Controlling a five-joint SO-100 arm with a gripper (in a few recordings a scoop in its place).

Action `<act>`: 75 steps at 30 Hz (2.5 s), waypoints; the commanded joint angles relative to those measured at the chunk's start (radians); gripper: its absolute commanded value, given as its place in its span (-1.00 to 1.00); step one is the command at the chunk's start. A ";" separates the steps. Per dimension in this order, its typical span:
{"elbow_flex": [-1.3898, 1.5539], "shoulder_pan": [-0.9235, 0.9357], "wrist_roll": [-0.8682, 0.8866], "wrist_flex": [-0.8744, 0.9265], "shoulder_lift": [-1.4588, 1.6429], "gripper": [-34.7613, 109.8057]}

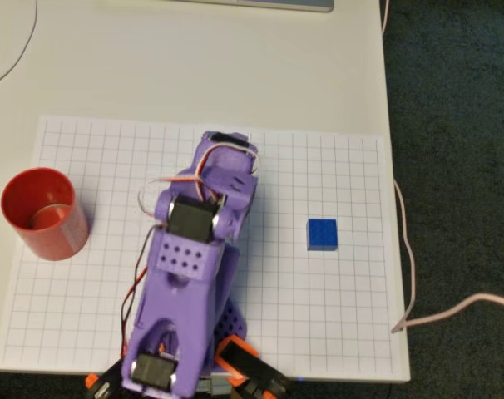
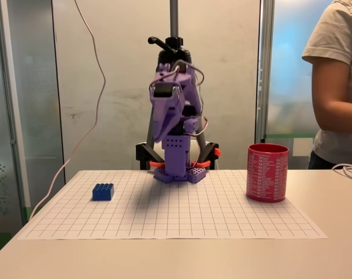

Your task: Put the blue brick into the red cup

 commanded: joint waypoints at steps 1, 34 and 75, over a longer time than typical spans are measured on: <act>-0.474 0.124 -0.026 0.143 -0.288 -0.52; -0.348 0.629 -0.606 0.031 -1.080 -0.52; -0.423 0.669 -0.911 0.000 -1.252 -0.52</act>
